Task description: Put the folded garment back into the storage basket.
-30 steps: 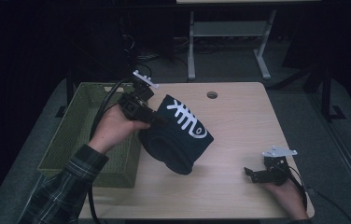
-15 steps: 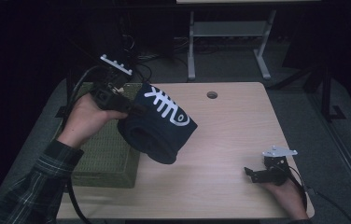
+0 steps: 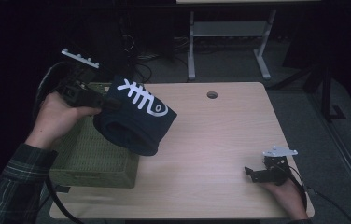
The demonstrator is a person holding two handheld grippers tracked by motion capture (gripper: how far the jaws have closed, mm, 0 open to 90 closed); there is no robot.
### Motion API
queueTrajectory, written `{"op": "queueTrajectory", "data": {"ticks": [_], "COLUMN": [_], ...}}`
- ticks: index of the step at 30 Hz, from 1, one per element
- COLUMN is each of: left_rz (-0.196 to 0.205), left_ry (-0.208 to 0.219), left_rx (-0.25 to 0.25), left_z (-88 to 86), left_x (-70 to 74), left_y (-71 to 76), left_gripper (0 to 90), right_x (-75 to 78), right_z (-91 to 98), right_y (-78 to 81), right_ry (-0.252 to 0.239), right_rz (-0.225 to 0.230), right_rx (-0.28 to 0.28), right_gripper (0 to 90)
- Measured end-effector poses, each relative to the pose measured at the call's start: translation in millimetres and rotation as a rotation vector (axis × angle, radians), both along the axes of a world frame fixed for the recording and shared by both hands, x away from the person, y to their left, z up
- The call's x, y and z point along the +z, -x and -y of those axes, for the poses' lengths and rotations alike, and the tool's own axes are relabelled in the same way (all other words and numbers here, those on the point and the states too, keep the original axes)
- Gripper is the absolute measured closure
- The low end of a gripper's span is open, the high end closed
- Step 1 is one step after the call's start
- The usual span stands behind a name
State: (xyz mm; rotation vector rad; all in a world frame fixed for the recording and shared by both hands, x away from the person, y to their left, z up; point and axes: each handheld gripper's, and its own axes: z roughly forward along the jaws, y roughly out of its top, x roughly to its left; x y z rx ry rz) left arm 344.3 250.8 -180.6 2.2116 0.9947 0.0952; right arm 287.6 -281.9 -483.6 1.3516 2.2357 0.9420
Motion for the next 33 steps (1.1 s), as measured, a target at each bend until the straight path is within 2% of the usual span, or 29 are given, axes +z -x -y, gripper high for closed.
{"op": "queueTrajectory", "data": {"ticks": [6,10,20,24,33], "left_rz": [0.003,0.008,0.005,-0.011,-0.055], "left_ry": [0.013,0.007,0.043,0.063,0.071], "left_rx": [0.061,0.106,0.215,0.24,0.272], "left_z": [-25.0,-44.2,-87.8,-98.2,-107.8], "left_x": [1.1,0.8,-7.8,-17.4,-47.4], "left_y": [3.3,6.1,11.9,11.2,6.9], "left_gripper": [72.9,72.9,72.9,72.9,72.9], "right_x": [0.0,-0.1,-0.1,-0.1,-0.1], "right_z": [0.0,0.1,0.2,0.2,0.2], "right_y": [0.0,-0.1,-0.2,-0.2,-0.2], "right_ry": [0.0,0.0,0.0,0.001,0.001], "right_rz": [0.0,0.001,0.001,0.001,0.001], "right_rx": [-0.001,-0.002,-0.004,-0.004,-0.004], "right_gripper": [2.0,2.0,2.0,2.0,2.0]}}
